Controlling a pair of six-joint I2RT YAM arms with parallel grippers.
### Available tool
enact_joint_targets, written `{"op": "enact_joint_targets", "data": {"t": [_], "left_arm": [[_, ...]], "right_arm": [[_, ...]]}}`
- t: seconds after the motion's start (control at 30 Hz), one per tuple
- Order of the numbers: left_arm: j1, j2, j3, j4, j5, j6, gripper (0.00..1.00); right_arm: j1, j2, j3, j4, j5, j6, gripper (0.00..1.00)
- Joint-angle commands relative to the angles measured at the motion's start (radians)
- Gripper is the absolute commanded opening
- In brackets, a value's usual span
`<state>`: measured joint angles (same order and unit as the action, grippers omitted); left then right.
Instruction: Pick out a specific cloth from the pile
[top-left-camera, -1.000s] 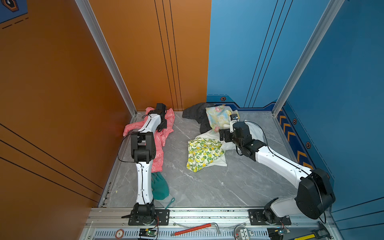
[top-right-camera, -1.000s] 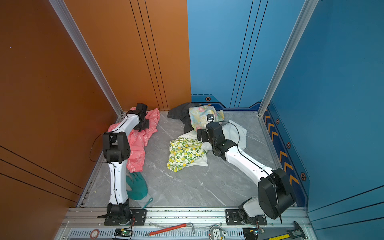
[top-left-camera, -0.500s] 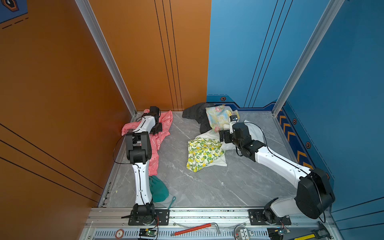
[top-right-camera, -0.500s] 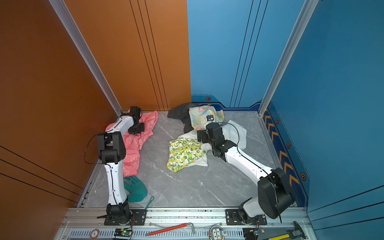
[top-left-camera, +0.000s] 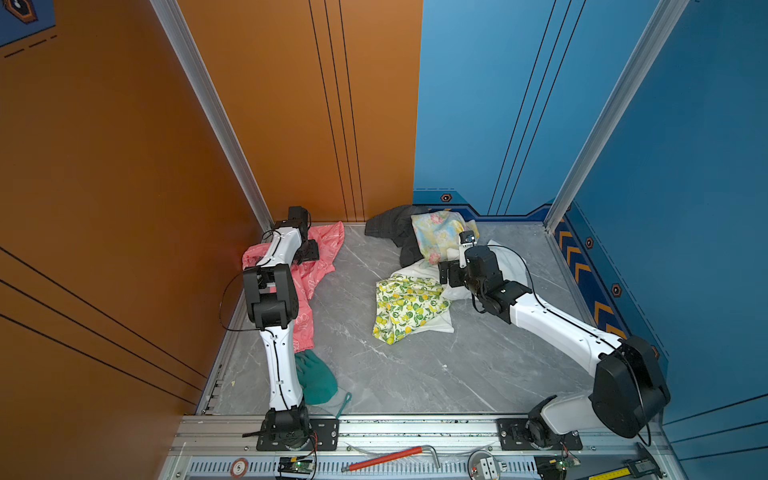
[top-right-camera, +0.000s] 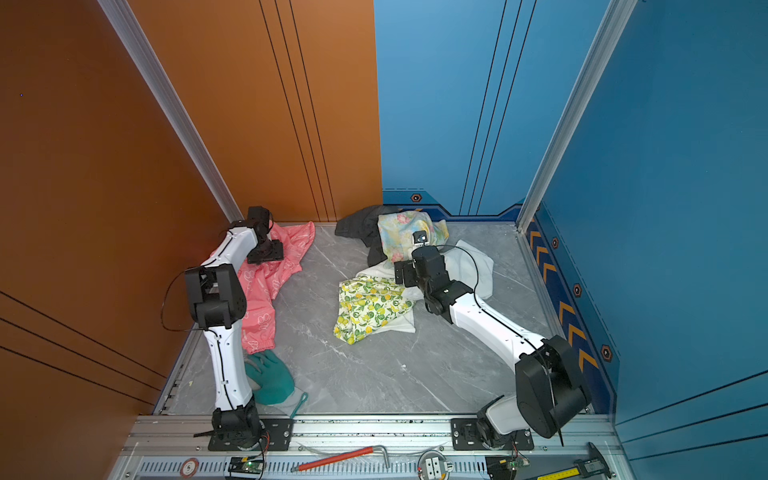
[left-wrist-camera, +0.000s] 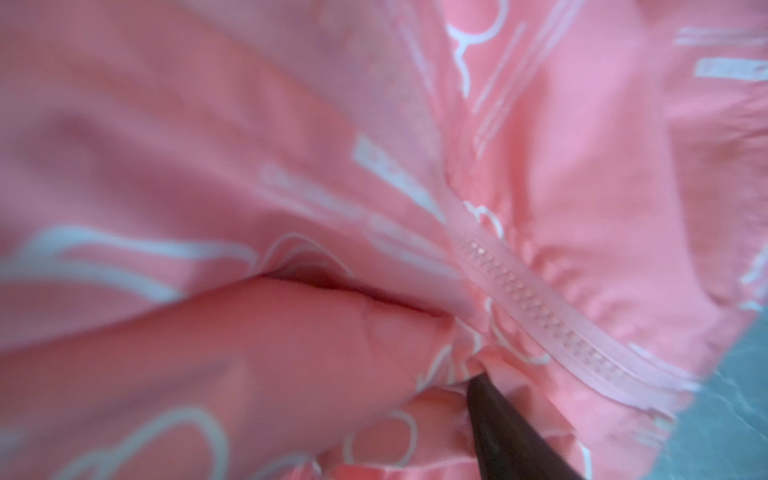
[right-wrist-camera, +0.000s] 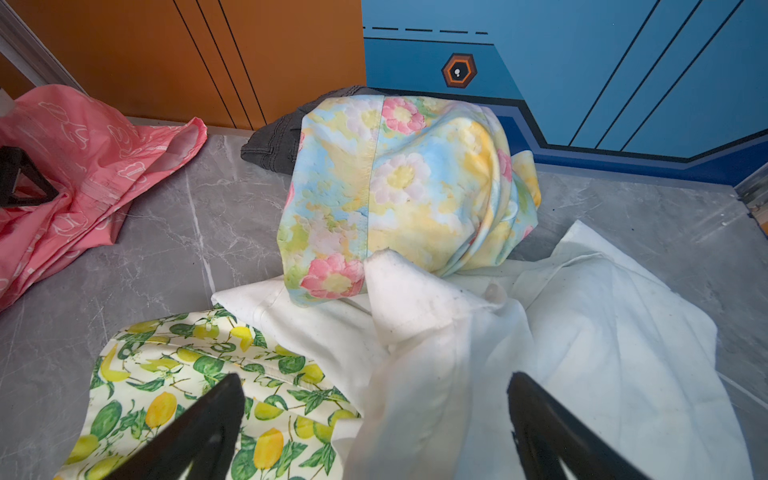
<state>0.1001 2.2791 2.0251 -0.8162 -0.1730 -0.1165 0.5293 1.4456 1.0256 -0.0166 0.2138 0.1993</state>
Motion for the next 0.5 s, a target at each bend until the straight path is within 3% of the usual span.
{"op": "enact_joint_targets", "data": {"t": [0.0,0.27,0.47], "left_arm": [[-0.023,-0.165,-0.003,-0.020,0.017,-0.029,0.96],[-0.083,-0.418,-0.203,0.002,0.001,-0.064,0.98],[-0.140,-0.641,-0.555,-0.003,-0.081,-0.151,0.98]], "right_arm": [[0.003,-0.017,0.022,-0.005,0.019,-0.012,1.00],[0.001,-0.007,0.006,0.058,-0.007,0.003,1.00],[0.001,-0.018,-0.012,0.077,-0.021,0.022,1.00]]}}
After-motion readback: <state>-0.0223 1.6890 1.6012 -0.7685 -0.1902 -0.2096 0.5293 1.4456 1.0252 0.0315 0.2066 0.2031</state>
